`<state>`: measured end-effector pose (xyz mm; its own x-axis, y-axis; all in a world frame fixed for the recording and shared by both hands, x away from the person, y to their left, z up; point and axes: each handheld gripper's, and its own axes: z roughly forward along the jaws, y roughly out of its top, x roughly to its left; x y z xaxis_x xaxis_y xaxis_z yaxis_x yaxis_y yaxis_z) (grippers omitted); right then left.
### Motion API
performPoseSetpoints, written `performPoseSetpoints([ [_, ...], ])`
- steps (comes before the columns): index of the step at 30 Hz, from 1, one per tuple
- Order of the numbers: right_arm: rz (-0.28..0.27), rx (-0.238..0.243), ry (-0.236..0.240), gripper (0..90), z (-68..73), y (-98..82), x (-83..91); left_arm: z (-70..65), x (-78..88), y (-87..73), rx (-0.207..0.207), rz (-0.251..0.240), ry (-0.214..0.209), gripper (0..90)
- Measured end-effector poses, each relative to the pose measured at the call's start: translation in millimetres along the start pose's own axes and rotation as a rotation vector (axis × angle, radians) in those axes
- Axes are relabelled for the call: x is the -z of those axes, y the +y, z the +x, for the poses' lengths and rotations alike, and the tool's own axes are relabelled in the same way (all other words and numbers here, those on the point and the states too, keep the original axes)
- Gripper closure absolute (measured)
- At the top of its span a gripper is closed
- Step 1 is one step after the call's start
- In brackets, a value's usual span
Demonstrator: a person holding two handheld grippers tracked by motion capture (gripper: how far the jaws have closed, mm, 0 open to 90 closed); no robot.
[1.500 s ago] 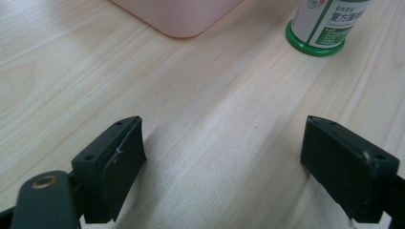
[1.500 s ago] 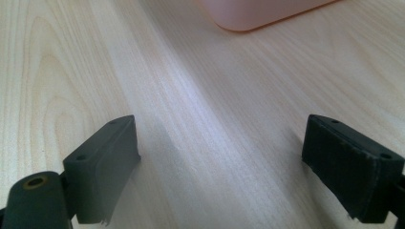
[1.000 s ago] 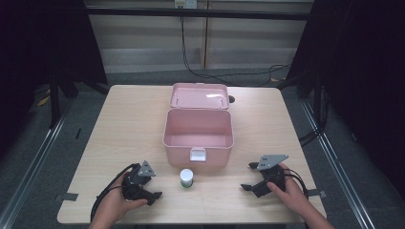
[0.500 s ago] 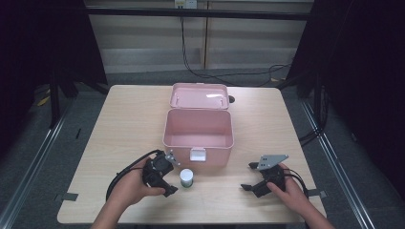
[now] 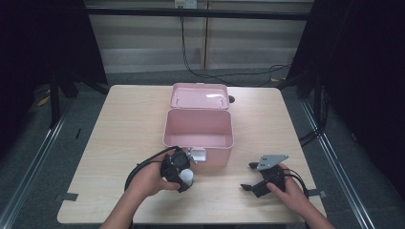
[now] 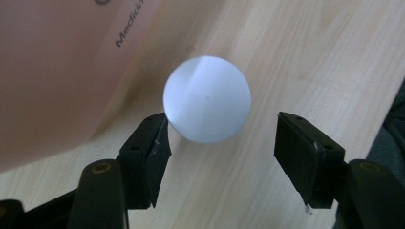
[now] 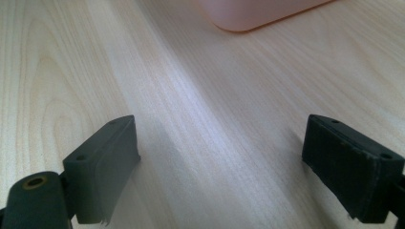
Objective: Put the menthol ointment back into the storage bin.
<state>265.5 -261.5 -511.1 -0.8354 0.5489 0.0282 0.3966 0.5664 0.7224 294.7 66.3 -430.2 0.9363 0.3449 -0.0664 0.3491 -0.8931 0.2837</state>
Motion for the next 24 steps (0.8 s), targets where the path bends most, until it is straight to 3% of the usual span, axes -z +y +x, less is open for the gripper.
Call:
performPoseSetpoints([
  [9, 0.0, -0.002, -0.001, 11.5, 0.1, 0.1, 0.0, 3.3, -4.8, 15.7, 0.0, 0.034, 0.021, 42.5],
  [13, 0.0, -0.007, -0.003, 11.5, 0.6, 0.1, -0.1, 4.1, -6.5, 18.0, 0.035, 0.021, 0.02, 43.9],
  [15, 0.0, -0.007, -0.003, 11.5, 0.6, 0.1, -0.1, 4.7, -7.6, 19.1, 0.026, 0.034, 0.021, 45.2],
  [19, 0.0, -0.007, -0.003, 11.5, 0.6, 0.1, -0.1, 6.5, -10.8, 20.8, 0.077, 0.03, 0.009, 50.1],
  [20, 0.0, -0.007, -0.003, 11.5, 0.6, 0.1, -0.1, 8.0, -10.4, 21.6, 0.064, 0.037, 0.01, 50.1],
  [24, 0.0, -0.007, -0.003, 11.5, 0.6, 0.2, -0.1, 6.4, -9.0, 23.0, 0.1, 0.064, 0.012, 50.6],
])
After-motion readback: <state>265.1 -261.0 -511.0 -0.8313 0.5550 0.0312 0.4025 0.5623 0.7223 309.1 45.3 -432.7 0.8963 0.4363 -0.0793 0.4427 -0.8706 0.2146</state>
